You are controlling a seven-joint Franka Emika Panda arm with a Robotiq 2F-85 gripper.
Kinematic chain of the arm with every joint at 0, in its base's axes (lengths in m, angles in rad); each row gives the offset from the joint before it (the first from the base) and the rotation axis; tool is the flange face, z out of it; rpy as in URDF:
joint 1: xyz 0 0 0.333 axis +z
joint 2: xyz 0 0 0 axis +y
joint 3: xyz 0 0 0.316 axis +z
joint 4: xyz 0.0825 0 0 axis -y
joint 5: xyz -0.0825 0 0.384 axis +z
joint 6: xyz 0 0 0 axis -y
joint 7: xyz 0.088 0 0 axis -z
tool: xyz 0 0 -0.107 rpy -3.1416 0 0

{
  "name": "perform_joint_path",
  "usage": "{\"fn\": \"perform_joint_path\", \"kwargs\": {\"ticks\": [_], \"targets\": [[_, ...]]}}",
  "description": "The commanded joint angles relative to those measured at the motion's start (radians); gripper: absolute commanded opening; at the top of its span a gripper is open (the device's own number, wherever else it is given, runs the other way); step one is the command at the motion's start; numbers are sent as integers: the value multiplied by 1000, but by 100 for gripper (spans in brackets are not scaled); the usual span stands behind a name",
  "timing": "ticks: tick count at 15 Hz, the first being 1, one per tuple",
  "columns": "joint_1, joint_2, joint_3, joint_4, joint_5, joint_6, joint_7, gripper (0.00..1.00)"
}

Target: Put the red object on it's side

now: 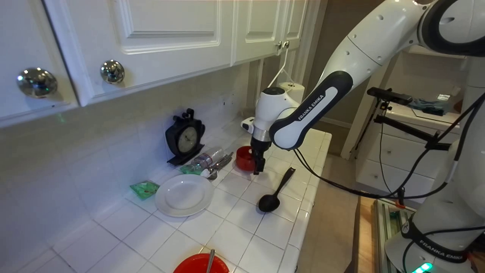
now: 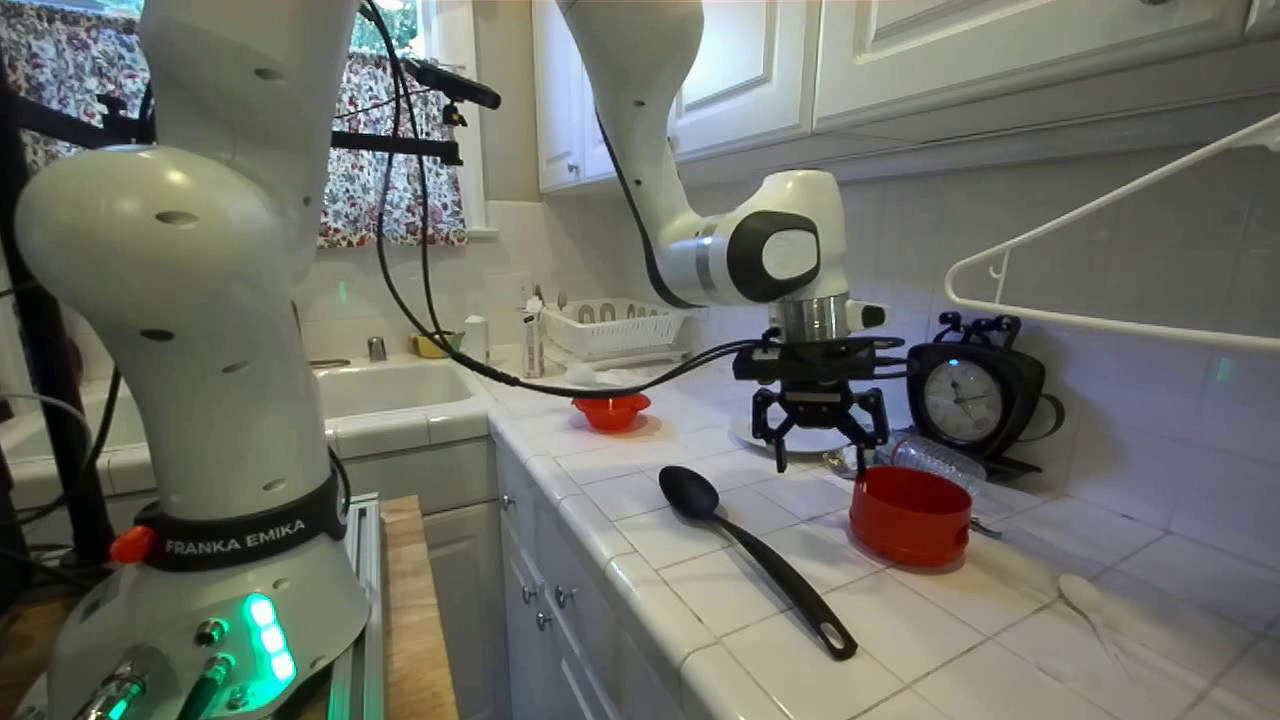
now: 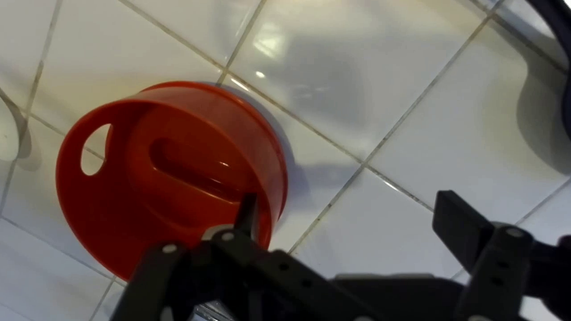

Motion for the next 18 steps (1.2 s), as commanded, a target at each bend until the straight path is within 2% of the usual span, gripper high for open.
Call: {"fn": "perform_joint_path", "kwargs": {"ticks": [1, 5, 10, 14, 18], "targets": [[-16, 34, 19, 28, 13, 5, -21, 100], [-7, 16, 39, 31, 13, -16, -21, 100], [38, 18, 42, 41, -40, -44, -8, 100], [65, -1, -10, 41, -115, -50, 34, 100], [46, 11, -45, 50, -143, -54, 38, 100]]}}
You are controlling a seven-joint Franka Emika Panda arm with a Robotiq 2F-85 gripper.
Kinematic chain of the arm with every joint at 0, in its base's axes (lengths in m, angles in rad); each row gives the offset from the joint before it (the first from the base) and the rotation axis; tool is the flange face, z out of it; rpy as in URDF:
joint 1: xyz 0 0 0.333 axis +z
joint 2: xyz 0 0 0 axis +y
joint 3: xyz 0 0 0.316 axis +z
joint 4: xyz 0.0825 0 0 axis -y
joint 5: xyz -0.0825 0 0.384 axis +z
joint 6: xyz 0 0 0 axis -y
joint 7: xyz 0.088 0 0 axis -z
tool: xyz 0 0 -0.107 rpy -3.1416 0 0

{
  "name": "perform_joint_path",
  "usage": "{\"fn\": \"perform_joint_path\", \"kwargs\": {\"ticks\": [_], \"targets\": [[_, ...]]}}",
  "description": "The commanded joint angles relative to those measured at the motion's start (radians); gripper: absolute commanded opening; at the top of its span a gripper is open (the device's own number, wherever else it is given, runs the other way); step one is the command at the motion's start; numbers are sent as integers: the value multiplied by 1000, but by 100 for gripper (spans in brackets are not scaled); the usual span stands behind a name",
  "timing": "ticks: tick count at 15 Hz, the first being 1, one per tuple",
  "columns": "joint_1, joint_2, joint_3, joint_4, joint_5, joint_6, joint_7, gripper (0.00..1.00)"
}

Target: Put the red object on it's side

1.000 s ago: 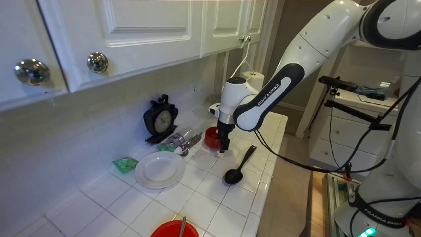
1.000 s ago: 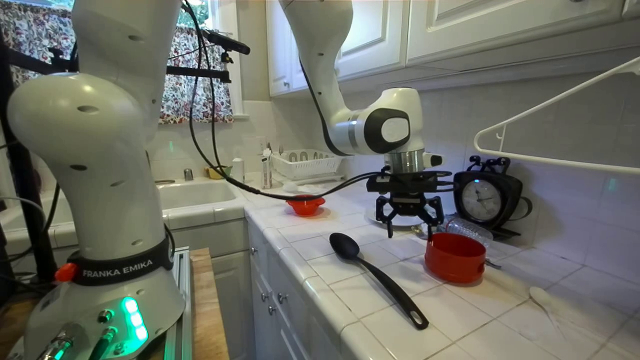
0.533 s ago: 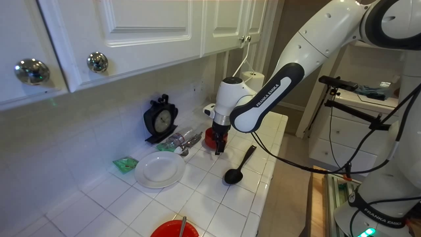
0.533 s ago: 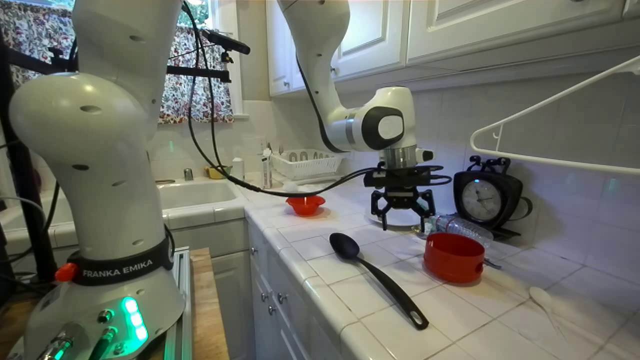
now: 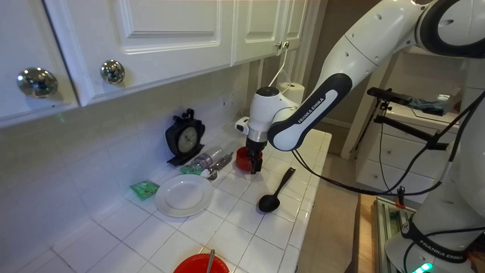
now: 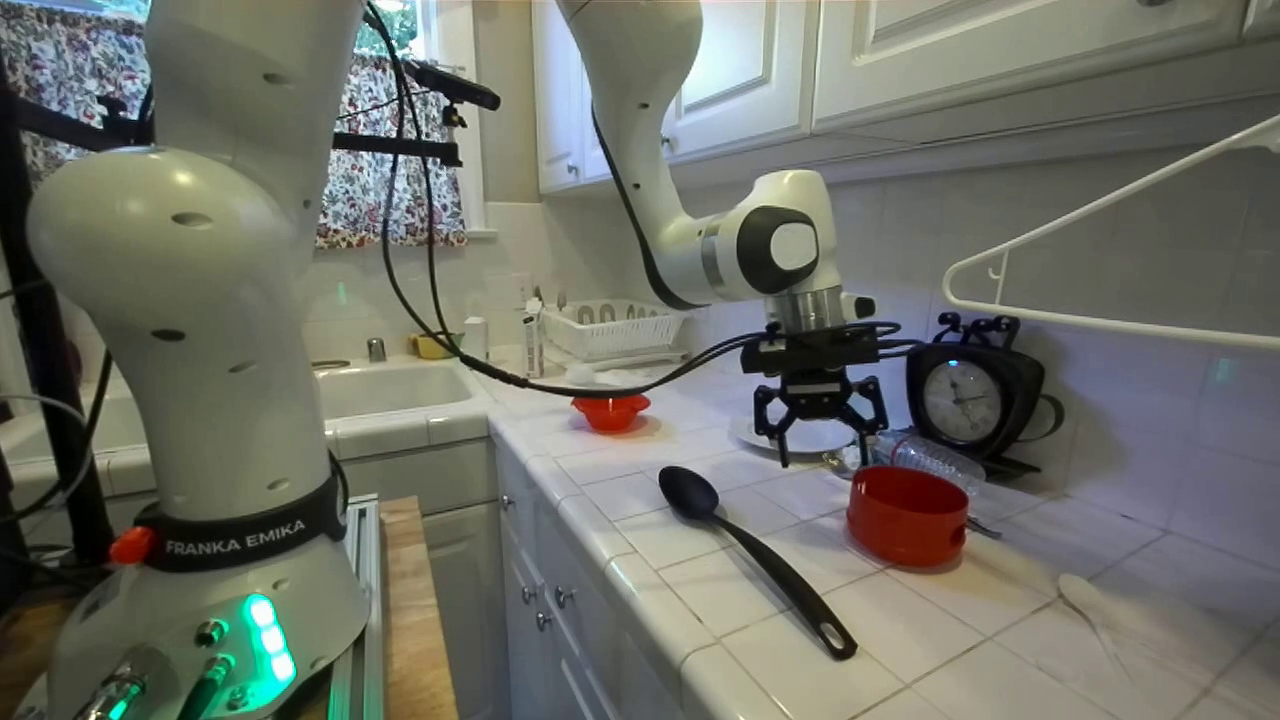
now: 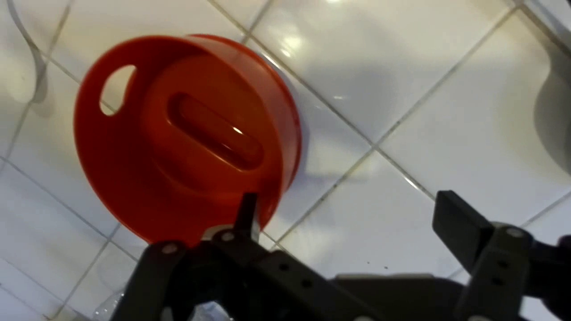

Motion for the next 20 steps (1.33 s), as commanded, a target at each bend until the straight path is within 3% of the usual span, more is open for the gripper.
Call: {"fn": "perform_joint_path", "kwargs": {"ticks": [1, 5, 7, 16, 20], "targets": [[-25, 5, 5, 11, 22, -41, -12, 100], [-116, 35, 131, 27, 257, -129, -167, 100], [-128, 34, 160, 38, 328, -165, -212, 100], [-52, 56, 105, 65, 231, -222, -162, 97], [-20, 52, 90, 64, 172, -231, -142, 100]]}}
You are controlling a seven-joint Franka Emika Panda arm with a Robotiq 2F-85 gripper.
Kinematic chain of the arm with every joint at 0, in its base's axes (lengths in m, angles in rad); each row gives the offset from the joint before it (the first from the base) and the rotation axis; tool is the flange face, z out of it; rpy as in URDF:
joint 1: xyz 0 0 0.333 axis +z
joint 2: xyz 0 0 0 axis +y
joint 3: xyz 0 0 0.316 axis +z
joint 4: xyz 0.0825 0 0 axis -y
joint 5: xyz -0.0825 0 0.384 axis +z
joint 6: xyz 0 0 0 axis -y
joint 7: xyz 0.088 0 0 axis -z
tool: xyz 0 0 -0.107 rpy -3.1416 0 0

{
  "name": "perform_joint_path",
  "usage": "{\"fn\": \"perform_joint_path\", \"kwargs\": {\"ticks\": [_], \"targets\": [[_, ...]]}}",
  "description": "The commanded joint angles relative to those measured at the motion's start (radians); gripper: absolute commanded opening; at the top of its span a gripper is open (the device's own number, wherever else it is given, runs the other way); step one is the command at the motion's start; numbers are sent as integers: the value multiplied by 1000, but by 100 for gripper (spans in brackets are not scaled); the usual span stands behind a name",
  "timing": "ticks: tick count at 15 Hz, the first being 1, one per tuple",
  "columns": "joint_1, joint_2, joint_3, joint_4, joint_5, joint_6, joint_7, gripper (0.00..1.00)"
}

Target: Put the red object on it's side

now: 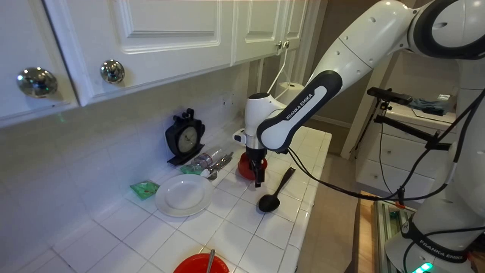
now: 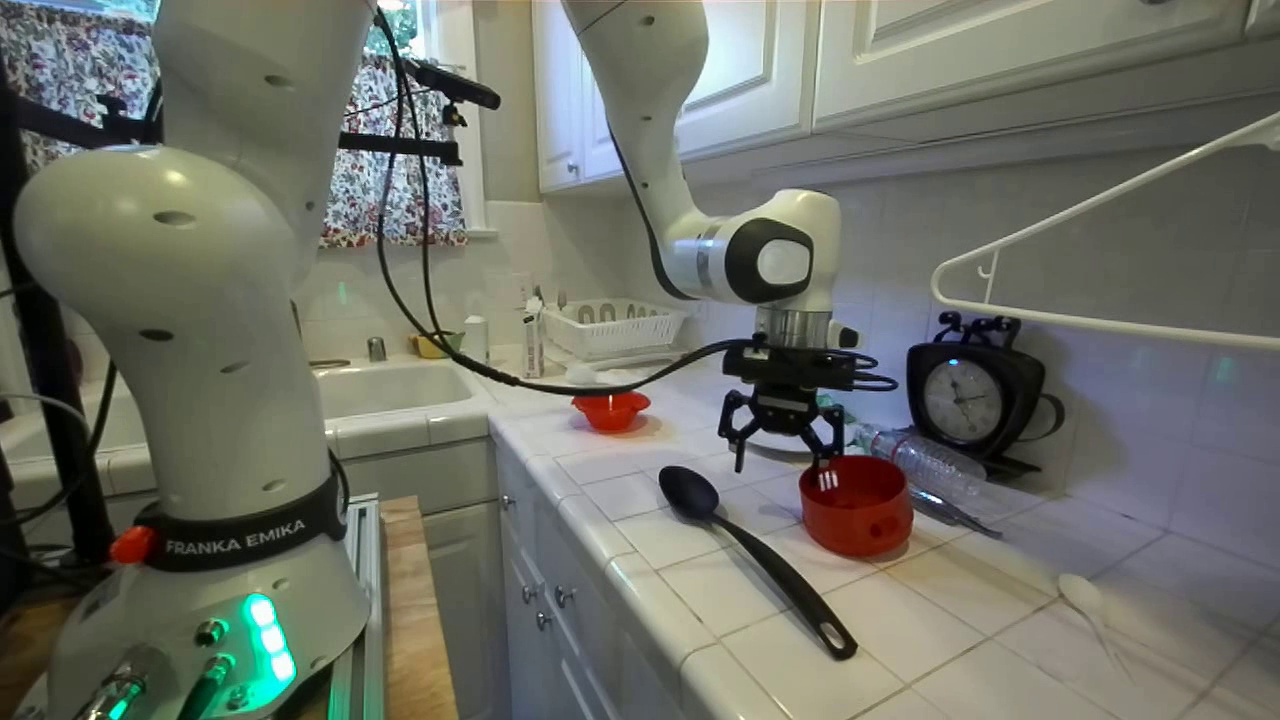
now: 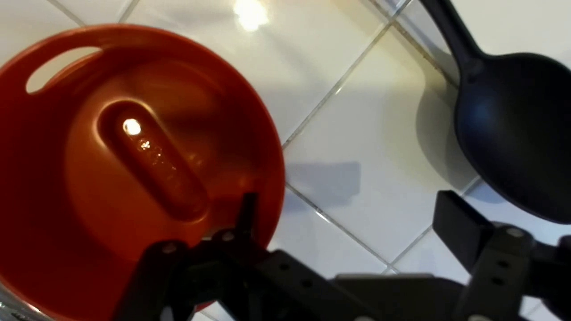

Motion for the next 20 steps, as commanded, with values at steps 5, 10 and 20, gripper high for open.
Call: {"fn": "perform_joint_path", "kwargs": {"ticks": [5, 10, 20], "targets": [[86, 0, -23, 50, -85, -113, 138, 100], [134, 17, -33, 83, -145, -185, 266, 57], [119, 4, -100, 107, -208, -220, 406, 98]]}}
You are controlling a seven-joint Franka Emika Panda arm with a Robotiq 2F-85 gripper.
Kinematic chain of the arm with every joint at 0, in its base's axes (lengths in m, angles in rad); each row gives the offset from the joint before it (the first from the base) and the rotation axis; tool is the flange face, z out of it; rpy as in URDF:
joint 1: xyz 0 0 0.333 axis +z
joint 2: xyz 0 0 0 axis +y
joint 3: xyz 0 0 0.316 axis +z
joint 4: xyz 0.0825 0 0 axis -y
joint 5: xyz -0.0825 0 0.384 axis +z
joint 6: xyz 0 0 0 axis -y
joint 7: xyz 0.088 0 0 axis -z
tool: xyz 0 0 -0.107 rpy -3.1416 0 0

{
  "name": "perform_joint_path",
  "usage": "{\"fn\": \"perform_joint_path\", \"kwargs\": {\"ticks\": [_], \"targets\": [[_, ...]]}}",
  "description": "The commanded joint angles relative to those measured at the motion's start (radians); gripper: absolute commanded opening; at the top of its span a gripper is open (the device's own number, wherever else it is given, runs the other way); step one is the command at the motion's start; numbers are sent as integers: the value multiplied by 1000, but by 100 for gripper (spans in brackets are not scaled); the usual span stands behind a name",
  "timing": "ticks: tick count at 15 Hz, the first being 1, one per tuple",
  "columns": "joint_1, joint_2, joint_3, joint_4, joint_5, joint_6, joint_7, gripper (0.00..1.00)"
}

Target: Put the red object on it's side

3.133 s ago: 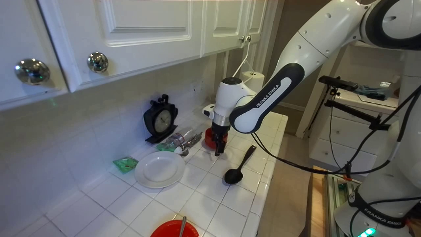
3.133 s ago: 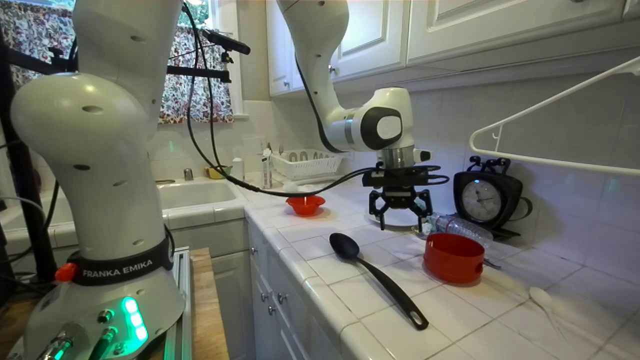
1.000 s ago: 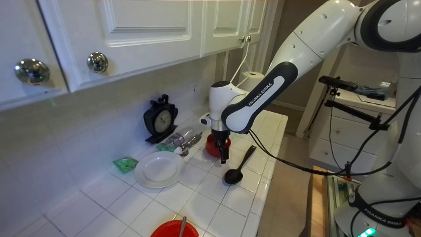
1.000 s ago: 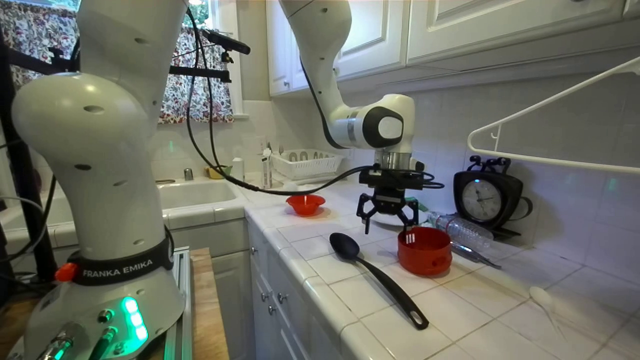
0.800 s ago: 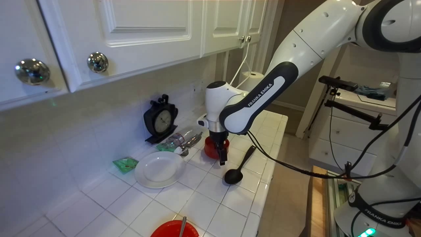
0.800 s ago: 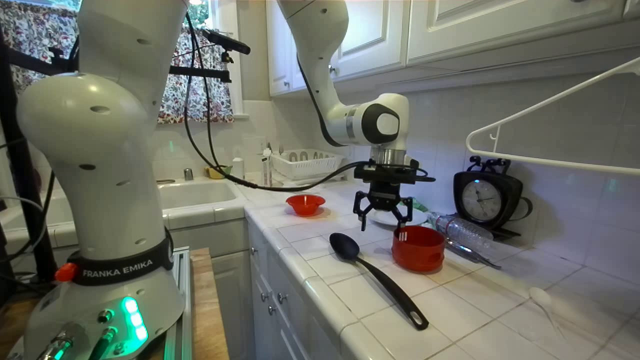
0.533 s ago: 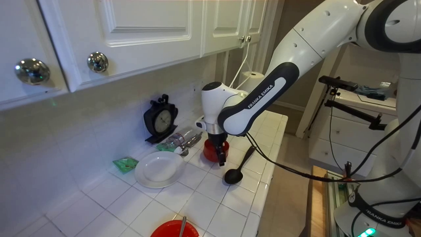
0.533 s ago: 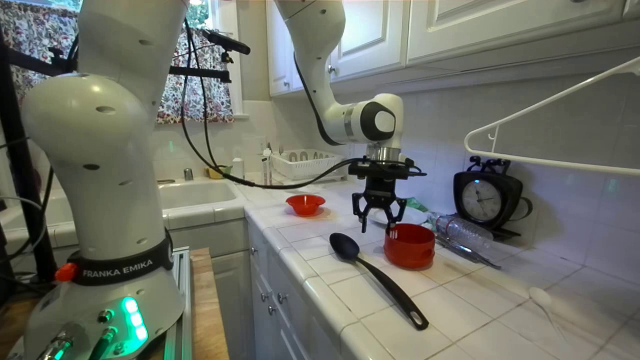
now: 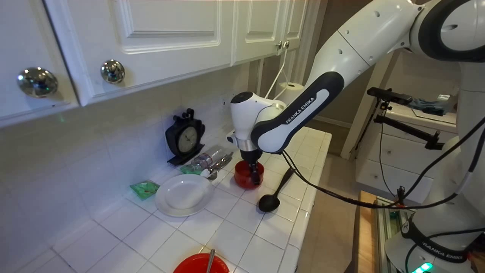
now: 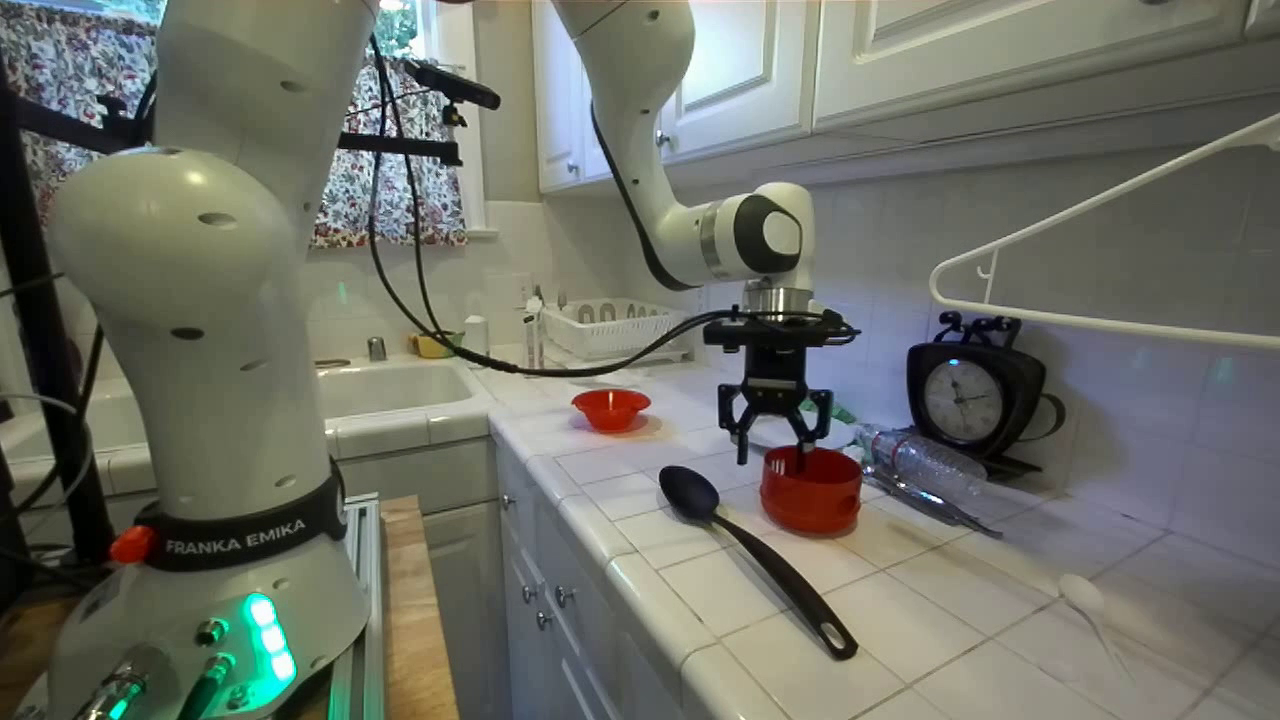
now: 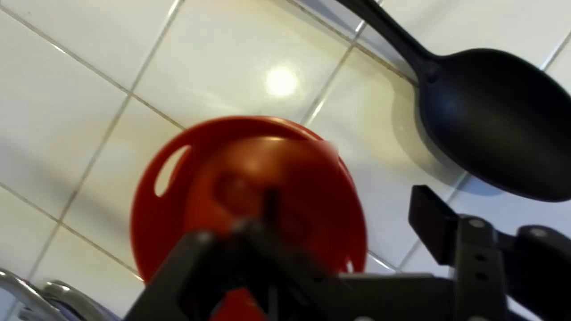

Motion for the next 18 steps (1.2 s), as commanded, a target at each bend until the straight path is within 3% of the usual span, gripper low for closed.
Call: {"fn": "perform_joint_path", "kwargs": {"ticks": [1, 5, 14, 18], "targets": [[-30, -2, -44, 24, -1, -22, 49, 100], [-42, 5, -24, 46, 39, -22, 27, 100], [34, 41, 76, 79, 47, -41, -9, 100], [39, 30, 60, 77, 16, -65, 15, 100]]}}
